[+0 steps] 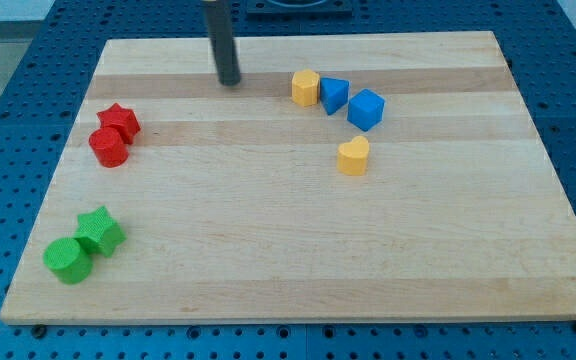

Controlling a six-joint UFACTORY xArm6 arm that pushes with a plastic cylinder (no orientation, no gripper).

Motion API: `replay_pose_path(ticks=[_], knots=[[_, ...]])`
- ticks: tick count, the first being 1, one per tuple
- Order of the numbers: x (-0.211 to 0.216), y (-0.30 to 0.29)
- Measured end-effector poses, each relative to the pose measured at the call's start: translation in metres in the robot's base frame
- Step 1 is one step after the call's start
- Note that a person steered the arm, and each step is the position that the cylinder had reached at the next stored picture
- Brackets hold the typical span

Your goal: Adjust the hexagon parallel to the triangle

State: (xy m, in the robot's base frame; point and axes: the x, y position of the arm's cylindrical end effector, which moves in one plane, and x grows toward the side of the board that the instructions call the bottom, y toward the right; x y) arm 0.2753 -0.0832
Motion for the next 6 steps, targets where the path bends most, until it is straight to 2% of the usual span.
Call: replay_pose_path(ticks=[1,2,4,6], knots=[[-0.014,0.043],[-0.007,0.067],[0.019,0.078],[0.011,0.117]])
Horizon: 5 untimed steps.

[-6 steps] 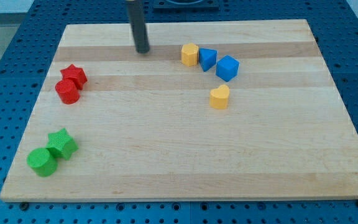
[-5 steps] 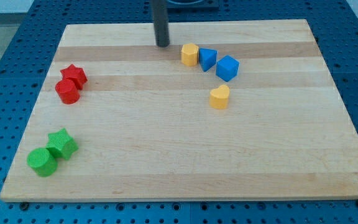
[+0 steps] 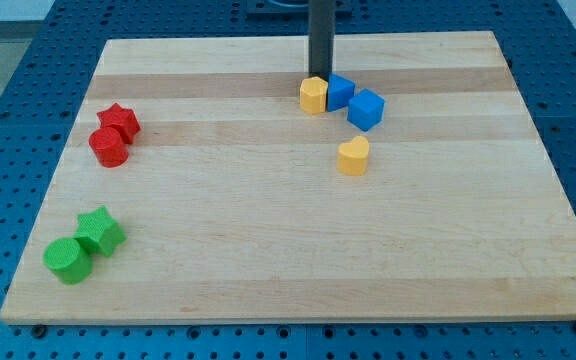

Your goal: Adjust the hexagon parallel to the triangle

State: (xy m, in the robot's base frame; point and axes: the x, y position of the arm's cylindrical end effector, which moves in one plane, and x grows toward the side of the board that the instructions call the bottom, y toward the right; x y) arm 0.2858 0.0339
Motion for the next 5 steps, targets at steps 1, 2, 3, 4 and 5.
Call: replay_pose_path(ticks=[1,2,3,4,5], knots=[[0.007,0.005],[0.022,0.005],[0.031,0.000],[0.028,-0.009],[0.022,-0.011]])
